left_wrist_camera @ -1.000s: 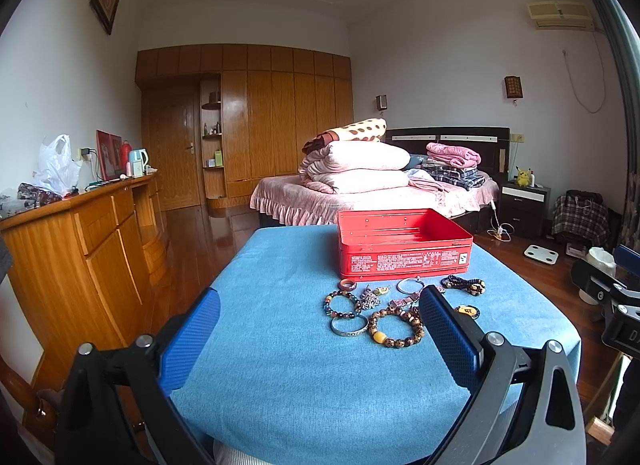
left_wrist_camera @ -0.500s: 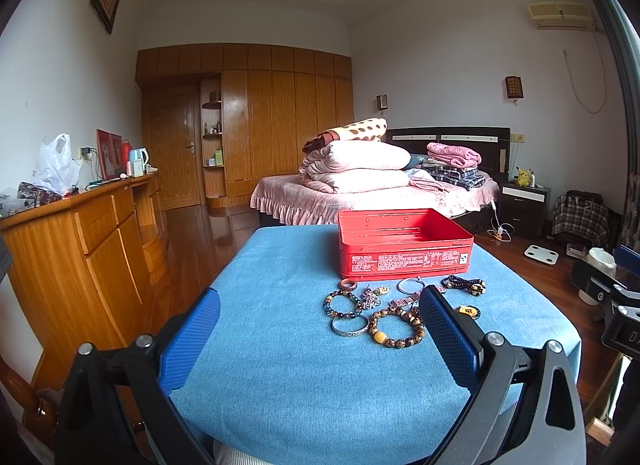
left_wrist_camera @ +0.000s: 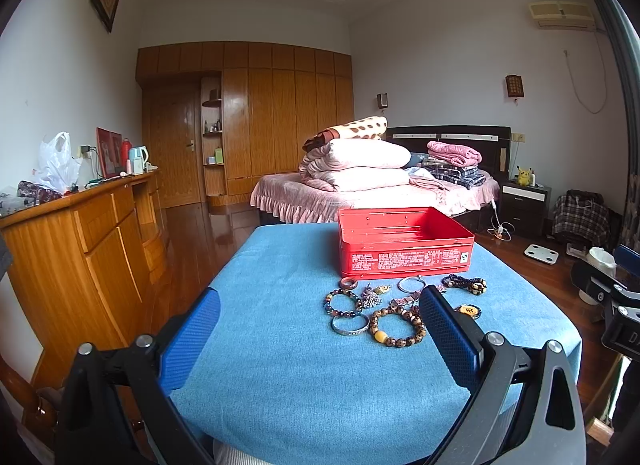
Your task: Organize jewelry
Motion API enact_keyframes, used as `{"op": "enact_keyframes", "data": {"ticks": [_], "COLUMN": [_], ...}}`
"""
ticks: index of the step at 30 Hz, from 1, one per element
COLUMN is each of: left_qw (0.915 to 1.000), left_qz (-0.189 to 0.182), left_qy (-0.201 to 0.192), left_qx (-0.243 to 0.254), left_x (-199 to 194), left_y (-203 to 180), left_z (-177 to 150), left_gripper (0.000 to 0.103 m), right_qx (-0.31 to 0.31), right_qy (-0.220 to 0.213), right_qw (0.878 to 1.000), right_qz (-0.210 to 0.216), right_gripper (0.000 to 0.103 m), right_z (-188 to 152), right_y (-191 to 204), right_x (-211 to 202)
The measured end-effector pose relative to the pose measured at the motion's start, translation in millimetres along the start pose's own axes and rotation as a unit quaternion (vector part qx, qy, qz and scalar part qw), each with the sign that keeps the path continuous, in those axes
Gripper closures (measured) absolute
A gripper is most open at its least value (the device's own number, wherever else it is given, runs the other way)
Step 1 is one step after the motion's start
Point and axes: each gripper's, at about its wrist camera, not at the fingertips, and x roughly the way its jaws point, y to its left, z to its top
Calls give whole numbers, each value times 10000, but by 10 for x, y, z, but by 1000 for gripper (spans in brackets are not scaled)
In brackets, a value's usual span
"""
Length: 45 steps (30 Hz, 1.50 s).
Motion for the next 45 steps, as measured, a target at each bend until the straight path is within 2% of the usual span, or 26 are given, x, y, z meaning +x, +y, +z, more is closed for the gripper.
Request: {"op": "enact_keyframes", "data": {"ticks": [7, 13, 27, 32, 38, 45], "left_qw": [10000, 9996, 9928, 9867, 9745, 9589], "left_qz": [8, 4, 21, -141, -281, -442], "left_qy": [36, 269, 1193, 1616, 2225, 2802], "left_qx": [-6, -26, -58, -101, -92, -127], "left_x": [15, 196, 1034, 1382, 1868, 2319], "left_y": [9, 29, 137, 150, 143, 168], "left_z": [-22, -98, -152, -170, -150, -104], "left_gripper": [6, 6, 6, 6, 6, 6], "right_qx": [0, -9, -67, -18, 183, 216], "right_qy": [8, 140, 1055, 1450, 2033, 2511], "right_qw": [10000, 9999, 9944, 9894, 9789, 9674], "right_qz": [-10, -27, 13, 15, -46, 242], "right_gripper": [5, 5, 5, 5, 5, 5], "right_z": [25, -6, -56, -49, -4, 50], "right_y": [18, 64, -10, -36, -145, -238], "right_x": [34, 149, 943, 1284, 1696, 2171]}}
